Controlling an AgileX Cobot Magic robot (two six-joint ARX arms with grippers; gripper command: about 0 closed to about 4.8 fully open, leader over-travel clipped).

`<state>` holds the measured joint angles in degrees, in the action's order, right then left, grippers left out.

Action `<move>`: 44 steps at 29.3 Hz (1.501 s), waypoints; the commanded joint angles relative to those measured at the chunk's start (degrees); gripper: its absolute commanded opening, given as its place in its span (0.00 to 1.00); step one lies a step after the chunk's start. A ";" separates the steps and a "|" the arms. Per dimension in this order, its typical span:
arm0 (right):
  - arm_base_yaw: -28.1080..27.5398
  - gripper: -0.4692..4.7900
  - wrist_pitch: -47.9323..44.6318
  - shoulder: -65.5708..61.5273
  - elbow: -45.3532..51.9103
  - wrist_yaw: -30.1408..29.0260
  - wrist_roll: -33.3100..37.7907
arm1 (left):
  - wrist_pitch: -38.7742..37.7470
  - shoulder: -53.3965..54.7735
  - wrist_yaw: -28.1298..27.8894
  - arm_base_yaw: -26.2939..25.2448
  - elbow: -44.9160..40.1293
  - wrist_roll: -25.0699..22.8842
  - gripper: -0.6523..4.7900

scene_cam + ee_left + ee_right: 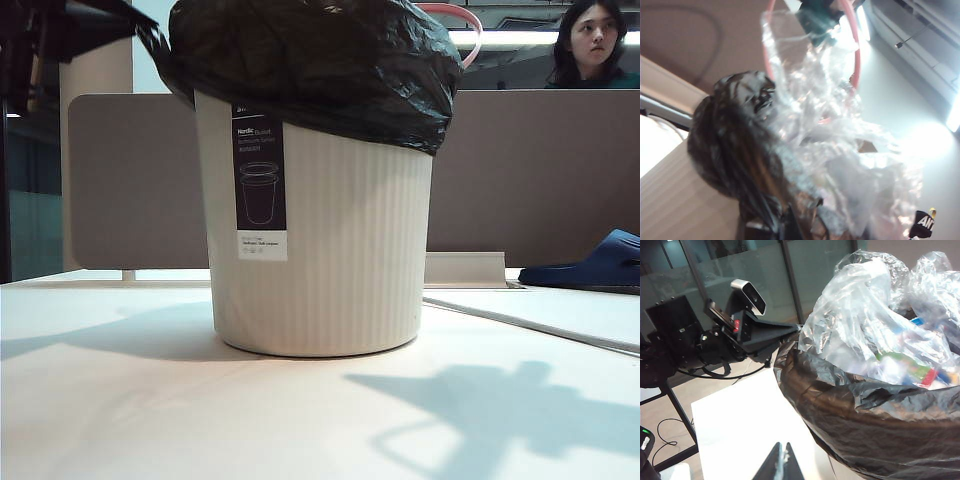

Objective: Open the ring lid of the trash can, pull out the black garbage bag inside, and place it on the table.

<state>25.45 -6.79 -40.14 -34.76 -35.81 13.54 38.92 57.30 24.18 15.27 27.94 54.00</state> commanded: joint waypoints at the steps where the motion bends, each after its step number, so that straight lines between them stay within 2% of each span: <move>1: 0.04 0.08 -1.11 0.07 -0.26 -0.33 0.13 | 1.29 -0.57 0.00 0.04 0.94 1.81 0.11; 16: 0.04 0.08 1.05 0.02 -0.24 -0.31 -0.07 | 0.76 -0.44 0.22 0.13 10.62 5.25 0.11; 23: 0.04 0.08 2.05 -0.13 -0.24 -0.31 -0.13 | 0.57 -0.42 0.20 0.28 12.00 7.56 0.11; 30: 1.31 0.08 4.96 -3.30 -0.22 -0.57 -0.48 | -0.76 -0.44 0.72 4.42 11.98 7.28 0.11; 35: 5.68 0.08 4.94 -5.88 -0.20 -0.13 -0.48 | -3.76 -0.44 4.28 7.98 11.98 5.84 0.11; 38: 8.37 0.09 5.70 -8.09 -0.20 -0.15 -0.46 | -7.06 -0.48 6.14 9.73 11.96 3.17 0.11; 39: 8.81 0.12 5.73 -8.50 -0.20 -0.17 -0.33 | -7.19 -0.48 6.73 9.70 11.96 3.08 0.11; 41: 9.97 0.35 5.42 -8.57 -0.20 -0.04 0.83 | -7.17 -0.50 7.17 9.70 11.96 2.97 0.11; 42: 11.04 0.43 5.27 -8.57 -0.20 1.20 1.27 | -7.15 -0.52 8.09 9.64 11.96 2.93 0.11; 44: 12.28 0.43 5.31 -8.55 -0.17 4.22 1.25 | -7.13 -0.52 9.01 9.53 11.96 2.93 0.11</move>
<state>37.10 -0.54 -48.88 -34.72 -34.04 14.50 30.94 57.01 31.81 24.84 39.62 57.43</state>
